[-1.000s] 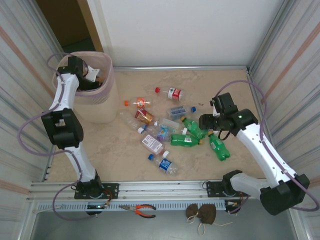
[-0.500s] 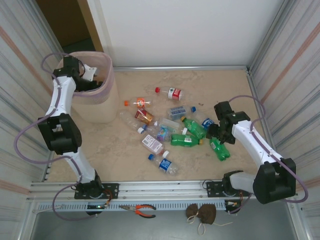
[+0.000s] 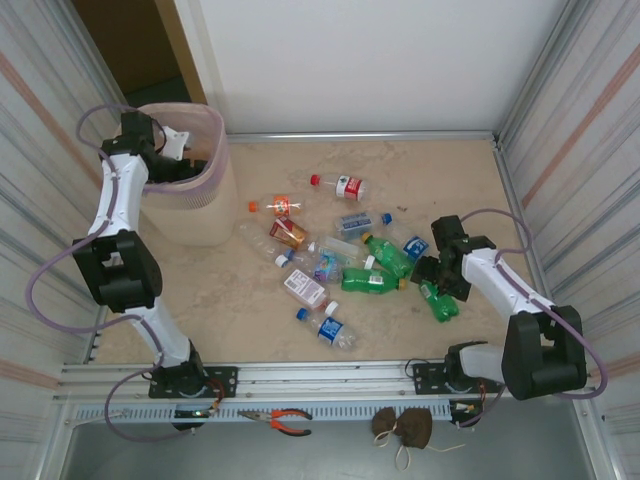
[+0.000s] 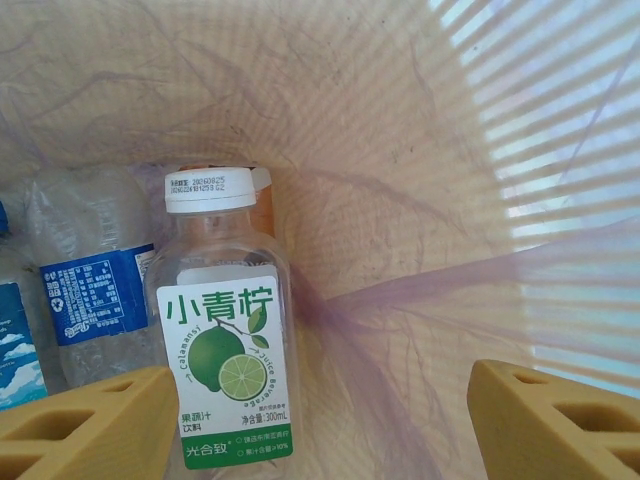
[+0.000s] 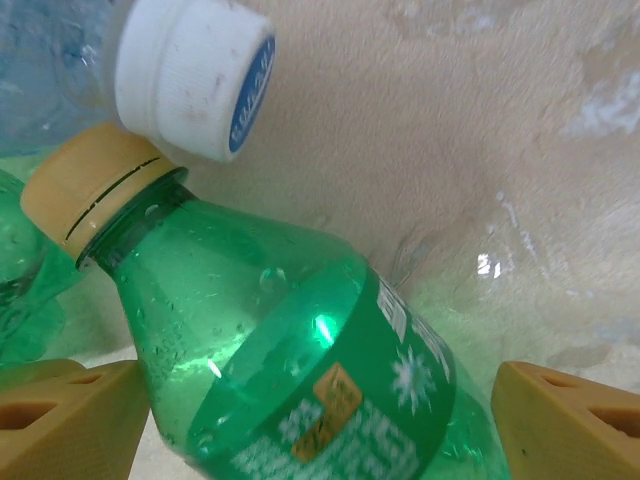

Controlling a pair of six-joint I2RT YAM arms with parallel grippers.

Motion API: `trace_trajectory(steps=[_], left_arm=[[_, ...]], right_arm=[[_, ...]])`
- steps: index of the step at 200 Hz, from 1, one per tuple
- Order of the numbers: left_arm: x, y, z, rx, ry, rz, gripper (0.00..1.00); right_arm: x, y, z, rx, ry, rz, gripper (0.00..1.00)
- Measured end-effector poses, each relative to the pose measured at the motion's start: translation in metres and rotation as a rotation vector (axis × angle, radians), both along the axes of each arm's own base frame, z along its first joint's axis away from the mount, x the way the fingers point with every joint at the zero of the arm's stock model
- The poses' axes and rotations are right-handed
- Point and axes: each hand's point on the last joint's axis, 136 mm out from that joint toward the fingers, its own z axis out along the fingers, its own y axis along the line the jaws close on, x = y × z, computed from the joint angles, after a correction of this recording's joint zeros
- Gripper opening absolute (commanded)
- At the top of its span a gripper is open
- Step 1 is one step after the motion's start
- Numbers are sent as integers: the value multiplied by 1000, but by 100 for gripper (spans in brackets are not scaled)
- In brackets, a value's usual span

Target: Put the plastic bottles in the bin

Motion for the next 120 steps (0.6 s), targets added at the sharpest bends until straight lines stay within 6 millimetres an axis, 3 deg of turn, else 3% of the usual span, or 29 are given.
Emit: trace_trajectory(steps=[73, 120], left_arm=[[0, -1, -2, -4, 3, -2, 76], [0, -2, -2, -9, -1, -4, 76]], right_arm=[[-13, 6, -13, 60, 23, -73, 85], [-14, 15, -8, 120, 6, -103, 84]])
